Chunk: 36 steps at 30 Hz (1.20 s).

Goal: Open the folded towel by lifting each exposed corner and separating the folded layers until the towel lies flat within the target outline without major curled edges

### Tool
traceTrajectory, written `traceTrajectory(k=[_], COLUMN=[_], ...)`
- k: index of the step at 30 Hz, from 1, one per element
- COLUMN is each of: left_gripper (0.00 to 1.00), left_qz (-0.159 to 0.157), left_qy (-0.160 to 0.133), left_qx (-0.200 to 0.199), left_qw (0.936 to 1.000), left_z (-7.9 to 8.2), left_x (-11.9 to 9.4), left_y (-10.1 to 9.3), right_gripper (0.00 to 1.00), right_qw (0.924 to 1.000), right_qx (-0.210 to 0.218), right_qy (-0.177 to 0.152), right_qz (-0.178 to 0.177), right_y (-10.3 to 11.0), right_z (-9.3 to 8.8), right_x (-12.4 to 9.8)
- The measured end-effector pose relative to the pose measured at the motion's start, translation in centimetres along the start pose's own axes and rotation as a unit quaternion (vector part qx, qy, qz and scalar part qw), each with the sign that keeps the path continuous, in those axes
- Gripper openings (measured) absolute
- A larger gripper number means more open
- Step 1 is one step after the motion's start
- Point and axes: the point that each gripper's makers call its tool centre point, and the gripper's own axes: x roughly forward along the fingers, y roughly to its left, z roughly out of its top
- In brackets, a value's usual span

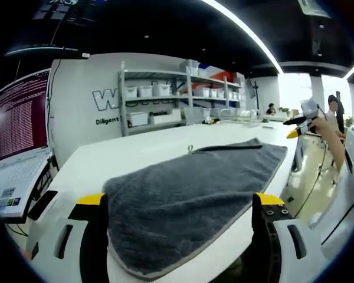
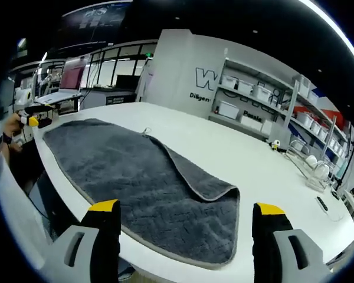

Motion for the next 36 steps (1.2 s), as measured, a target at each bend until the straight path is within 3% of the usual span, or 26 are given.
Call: traceTrajectory(k=[7, 10, 18, 26, 36], left_gripper=[0.99, 0.99, 0.99, 0.99, 0.99], left_qz=[-0.002, -0.002, -0.003, -0.012, -0.01], left_qy=[-0.001, -0.001, -0.002, -0.007, -0.004], left_qx=[-0.001, -0.002, -0.001, -0.001, -0.004], left_qw=[1.0, 1.0, 1.0, 0.9999, 0.9999], left_z=[0.0, 0.0, 0.1, 0.4, 0.2], left_x=[-0.1, -0.2, -0.2, -0.3, -0.5], left_y=[0.0, 0.0, -0.2, -0.6, -0.5], right_gripper=[0.91, 0.9, 0.89, 0.83, 0.75], right_qw=[0.9986, 0.9954, 0.988, 0.9852, 0.9825], right_qx=[-0.05, -0.092, -0.145, -0.154, -0.168], right_qy=[-0.02, -0.026, -0.032, -0.017, 0.017], right_qz=[-0.001, 0.007, 0.042, 0.074, 0.079], right_y=[-1.9, -2.3, -2.8, -2.9, -3.0], right_z=[0.4, 0.6, 0.2, -0.9, -2.4], right_x=[1.3, 1.9, 4.1, 7.2, 10.1])
